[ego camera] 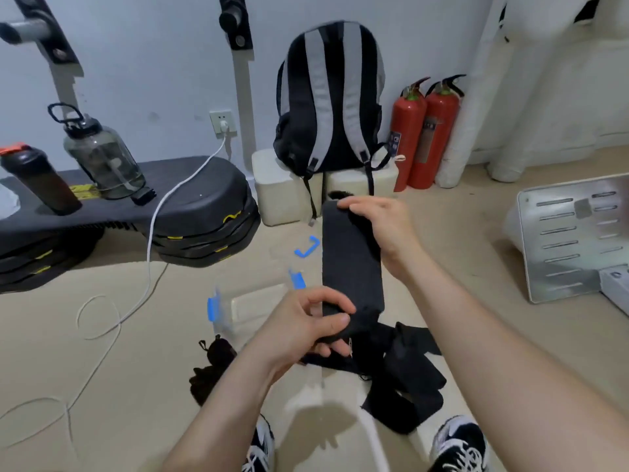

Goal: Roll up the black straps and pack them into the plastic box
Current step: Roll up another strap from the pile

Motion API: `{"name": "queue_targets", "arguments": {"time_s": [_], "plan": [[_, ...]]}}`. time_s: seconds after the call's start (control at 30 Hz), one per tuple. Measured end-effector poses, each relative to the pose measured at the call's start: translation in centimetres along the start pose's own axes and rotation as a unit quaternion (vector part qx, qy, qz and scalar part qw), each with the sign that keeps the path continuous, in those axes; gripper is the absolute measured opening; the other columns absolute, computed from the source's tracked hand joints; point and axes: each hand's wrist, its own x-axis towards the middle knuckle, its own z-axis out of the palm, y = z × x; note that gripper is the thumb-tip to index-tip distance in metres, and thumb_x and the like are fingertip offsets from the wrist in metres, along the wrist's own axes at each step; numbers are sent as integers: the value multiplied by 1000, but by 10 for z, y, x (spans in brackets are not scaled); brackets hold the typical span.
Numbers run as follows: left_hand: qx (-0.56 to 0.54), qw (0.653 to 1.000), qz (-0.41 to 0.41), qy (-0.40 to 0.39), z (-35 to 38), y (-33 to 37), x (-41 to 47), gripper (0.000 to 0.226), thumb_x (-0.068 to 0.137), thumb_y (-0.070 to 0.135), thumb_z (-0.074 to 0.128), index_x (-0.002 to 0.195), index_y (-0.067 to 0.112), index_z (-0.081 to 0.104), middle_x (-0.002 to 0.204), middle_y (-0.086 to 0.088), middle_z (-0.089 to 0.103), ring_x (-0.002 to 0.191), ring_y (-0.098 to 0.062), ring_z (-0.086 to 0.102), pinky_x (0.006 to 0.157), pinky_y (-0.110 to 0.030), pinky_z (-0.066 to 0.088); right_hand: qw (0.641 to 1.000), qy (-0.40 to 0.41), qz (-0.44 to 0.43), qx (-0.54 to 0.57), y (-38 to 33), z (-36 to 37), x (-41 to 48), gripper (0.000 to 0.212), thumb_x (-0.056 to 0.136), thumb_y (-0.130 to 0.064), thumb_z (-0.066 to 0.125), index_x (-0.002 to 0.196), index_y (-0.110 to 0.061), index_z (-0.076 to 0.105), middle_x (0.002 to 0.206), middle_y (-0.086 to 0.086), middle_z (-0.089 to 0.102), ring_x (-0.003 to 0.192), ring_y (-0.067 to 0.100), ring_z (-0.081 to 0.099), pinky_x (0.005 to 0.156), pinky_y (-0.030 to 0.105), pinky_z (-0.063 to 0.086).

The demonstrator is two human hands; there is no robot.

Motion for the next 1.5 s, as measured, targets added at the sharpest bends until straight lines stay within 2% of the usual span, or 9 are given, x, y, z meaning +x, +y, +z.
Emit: {"name": "queue_targets", "arguments": {"time_s": [0.17,0.37,0.57,0.73,0.93,1.03,1.17,1.3,1.5], "plan": [[-8,975,-222,-26,15,-133,-18,14,91,-1,62,90,12,66,68,-4,61,52,-16,63,44,-18,41,944,-70,320,-49,171,5,-82,15,90,-15,66,92,-14,81,92,4,78,94,21,72,76,29,57],[-107,939,-325,11,24,-197,-41,12,86,-6,67,86,5,70,58,-5,60,48,-12,56,45,-16,44,865,-70,496,-19,243,4,-128,23,96,-15,60,115,-5,69,99,15,70,87,24,66,76,34,51],[-136,926,-353,11,29,-212,-47,12,84,-7,71,92,1,73,58,-6,64,49,-10,59,50,-15,50,858,25,512,43,263,-1,-158,21,94,-12,62,110,-5,73,95,13,69,86,26,64,83,40,54],[-145,922,-358,-9,44,-218,-61,16,83,-9,71,95,2,73,60,-6,65,53,-11,60,54,-16,50,863,45,499,63,263,-8,-179,24,98,-12,54,113,-15,73,113,12,70,90,20,65,69,31,54],[-183,926,-329,10,60,-222,-72,33,80,-21,63,97,6,72,77,-8,71,68,-14,67,67,-19,55,835,27,537,118,242,-26,-213,43,99,-17,56,131,-41,43,113,4,58,99,27,64,72,40,58],[-179,930,-321,16,68,-224,-75,39,78,-24,60,96,8,74,88,-10,71,80,-17,67,72,-21,55,799,-54,590,100,223,-36,-233,30,96,-25,60,126,-25,57,113,9,68,93,26,69,72,36,59],[-187,927,-322,45,78,-228,-80,33,81,-20,58,95,4,74,85,-13,70,75,-18,64,68,-21,55,825,-95,557,20,207,-48,-246,7,93,-16,67,95,-9,67,71,3,69,54,10,64,55,19,52],[-204,928,-308,42,82,-225,-80,19,89,-9,62,96,3,74,78,-10,73,60,-10,64,60,-16,53,840,-82,535,36,204,-53,-259,15,92,2,63,105,4,71,102,18,75,78,17,74,62,18,57],[-146,957,-235,88,80,-230,-82,26,79,-10,75,97,9,73,87,-12,69,73,-16,68,76,-24,56,846,27,513,144,195,-49,-264,6,89,11,63,92,12,68,92,23,71,73,26,74,58,22,59]]}}
